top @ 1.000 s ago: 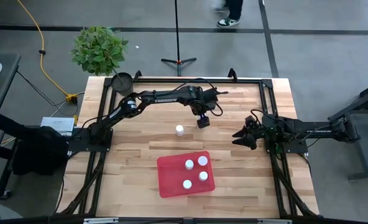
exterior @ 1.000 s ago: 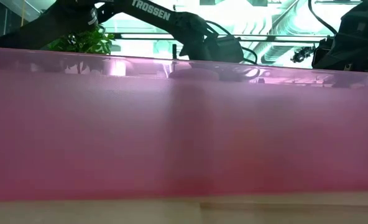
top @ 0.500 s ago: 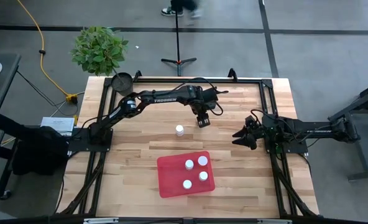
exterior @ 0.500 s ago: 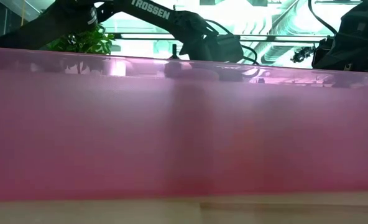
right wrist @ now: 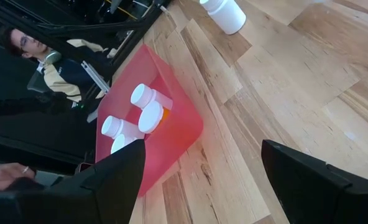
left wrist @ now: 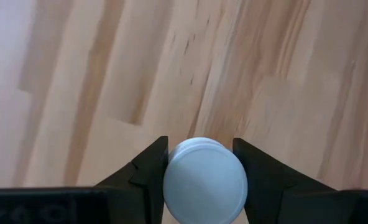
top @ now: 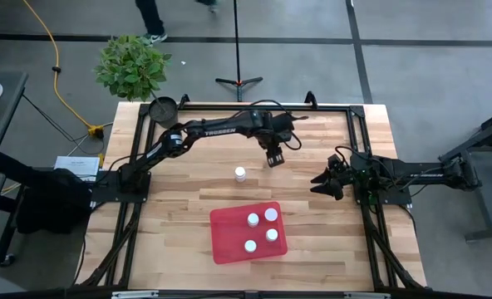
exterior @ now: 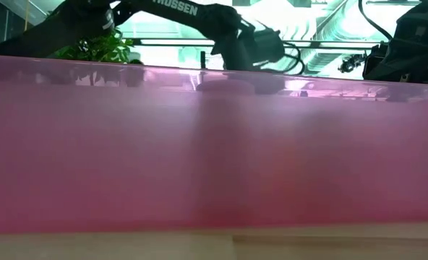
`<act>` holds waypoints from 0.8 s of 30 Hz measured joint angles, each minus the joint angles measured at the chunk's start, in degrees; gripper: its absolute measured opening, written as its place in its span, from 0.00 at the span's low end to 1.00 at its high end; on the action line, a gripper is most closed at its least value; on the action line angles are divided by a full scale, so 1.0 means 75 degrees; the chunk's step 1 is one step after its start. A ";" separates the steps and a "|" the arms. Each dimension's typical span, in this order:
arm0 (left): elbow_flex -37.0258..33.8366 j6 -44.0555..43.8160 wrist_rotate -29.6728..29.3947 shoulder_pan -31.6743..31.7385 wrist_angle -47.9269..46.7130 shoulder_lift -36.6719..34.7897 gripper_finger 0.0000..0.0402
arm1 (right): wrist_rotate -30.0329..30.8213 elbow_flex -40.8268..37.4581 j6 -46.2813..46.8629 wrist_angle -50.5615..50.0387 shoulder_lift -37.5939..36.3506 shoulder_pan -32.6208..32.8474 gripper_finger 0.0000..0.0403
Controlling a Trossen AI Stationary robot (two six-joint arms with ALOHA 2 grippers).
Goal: Pick and place pill bottles into a basket
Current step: Put the white pill bottle into the red bin
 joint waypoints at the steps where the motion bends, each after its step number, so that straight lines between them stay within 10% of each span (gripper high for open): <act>1: 0.0139 0.0000 -0.0020 0.0000 -0.0091 0.0000 0.47 | 0.0000 0.0000 -0.0001 -0.0002 0.0000 0.0000 0.77; 24: 0.0491 0.0125 -0.0306 0.0012 -0.1093 -0.1450 0.47 | -0.0029 0.0000 -0.0087 -0.0008 0.0000 -0.0001 0.77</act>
